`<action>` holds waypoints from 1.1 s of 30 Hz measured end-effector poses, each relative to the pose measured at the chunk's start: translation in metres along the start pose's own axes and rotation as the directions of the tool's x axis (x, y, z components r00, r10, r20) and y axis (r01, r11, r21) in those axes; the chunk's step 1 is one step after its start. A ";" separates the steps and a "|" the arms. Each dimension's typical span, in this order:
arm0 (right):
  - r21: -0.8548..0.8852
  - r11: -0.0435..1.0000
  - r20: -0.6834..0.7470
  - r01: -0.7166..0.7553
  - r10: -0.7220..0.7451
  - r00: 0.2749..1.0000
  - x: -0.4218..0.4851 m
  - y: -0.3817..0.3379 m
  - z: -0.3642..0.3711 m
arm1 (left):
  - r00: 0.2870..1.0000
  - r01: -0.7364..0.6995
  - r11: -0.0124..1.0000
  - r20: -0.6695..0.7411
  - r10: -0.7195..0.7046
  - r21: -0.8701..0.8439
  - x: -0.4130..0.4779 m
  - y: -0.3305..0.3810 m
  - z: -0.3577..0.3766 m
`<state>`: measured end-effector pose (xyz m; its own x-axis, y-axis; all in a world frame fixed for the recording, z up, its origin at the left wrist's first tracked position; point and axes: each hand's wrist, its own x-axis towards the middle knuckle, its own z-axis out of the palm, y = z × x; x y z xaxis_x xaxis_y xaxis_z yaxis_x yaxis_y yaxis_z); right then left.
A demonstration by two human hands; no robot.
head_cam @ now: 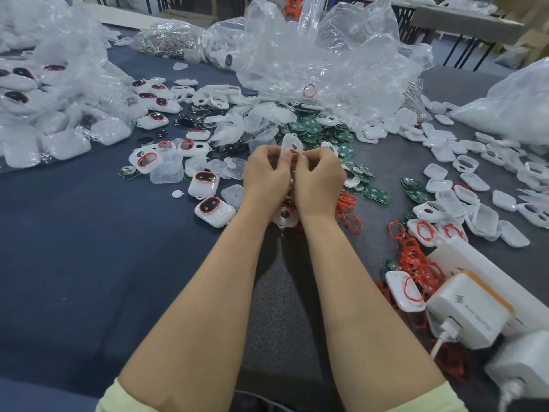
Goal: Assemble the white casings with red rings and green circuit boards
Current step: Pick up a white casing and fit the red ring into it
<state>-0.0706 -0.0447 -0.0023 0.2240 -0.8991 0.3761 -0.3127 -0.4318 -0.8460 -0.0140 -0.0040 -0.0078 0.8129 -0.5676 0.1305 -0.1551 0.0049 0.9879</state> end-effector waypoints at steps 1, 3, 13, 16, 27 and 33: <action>0.031 0.999 0.010 -0.012 0.011 1.000 0.001 -0.001 -0.001 | 1.000 0.025 0.998 0.011 -0.025 -0.063 0.000 0.000 -0.001; 0.125 0.990 0.062 -0.063 0.056 0.997 0.003 -0.002 -0.004 | 0.996 0.076 0.978 0.056 -0.066 -0.196 0.001 0.001 -0.004; 0.313 0.925 0.330 -0.217 0.108 0.938 0.014 0.005 -0.008 | 0.969 0.231 0.831 0.194 -0.152 -0.506 0.001 0.003 -0.009; 0.246 0.951 0.308 -0.188 0.108 0.945 0.015 0.007 -0.006 | 0.968 0.231 0.841 0.202 -0.148 -0.489 0.001 0.002 -0.008; 0.190 0.973 0.231 -0.128 0.083 0.969 0.006 0.002 -0.007 | 0.968 0.250 0.833 0.148 -0.203 -0.494 0.002 0.003 -0.006; 0.263 0.906 0.292 -0.330 0.251 0.923 0.012 0.006 -0.011 | 0.996 -0.015 0.981 0.086 0.032 -0.192 -0.003 0.002 -0.007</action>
<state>-0.0800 -0.0591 0.0010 0.3975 -0.9173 0.0242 -0.1142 -0.0756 -0.9906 -0.0127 0.0035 -0.0053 0.7560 -0.6360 0.1545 -0.0564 0.1718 0.9835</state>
